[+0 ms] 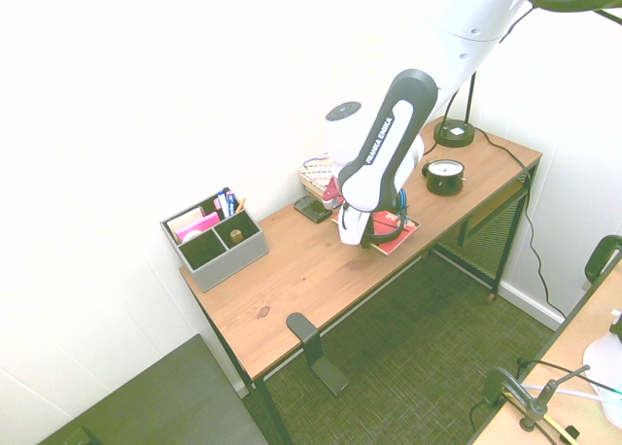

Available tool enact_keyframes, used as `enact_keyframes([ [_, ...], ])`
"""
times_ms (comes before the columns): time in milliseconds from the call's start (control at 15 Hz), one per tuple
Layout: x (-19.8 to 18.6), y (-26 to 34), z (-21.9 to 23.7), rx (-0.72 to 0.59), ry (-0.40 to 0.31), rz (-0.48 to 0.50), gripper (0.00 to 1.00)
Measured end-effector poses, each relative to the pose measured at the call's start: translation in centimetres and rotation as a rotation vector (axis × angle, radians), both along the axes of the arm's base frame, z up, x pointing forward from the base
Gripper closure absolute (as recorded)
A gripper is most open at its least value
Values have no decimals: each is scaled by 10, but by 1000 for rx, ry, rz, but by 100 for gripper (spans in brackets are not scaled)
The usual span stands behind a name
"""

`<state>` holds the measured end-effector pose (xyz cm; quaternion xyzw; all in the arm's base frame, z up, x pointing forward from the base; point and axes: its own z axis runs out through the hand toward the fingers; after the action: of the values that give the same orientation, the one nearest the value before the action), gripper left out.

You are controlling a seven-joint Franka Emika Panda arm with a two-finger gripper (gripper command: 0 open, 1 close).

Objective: Hang the headphone

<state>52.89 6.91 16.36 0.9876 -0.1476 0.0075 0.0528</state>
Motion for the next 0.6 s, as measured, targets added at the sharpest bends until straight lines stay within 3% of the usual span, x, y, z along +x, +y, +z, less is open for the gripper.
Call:
enact_keyframes([
  [267,0,-3,0,5,1,-45,100],
  [600,16,-10,43,51,-24,-230,100],
])
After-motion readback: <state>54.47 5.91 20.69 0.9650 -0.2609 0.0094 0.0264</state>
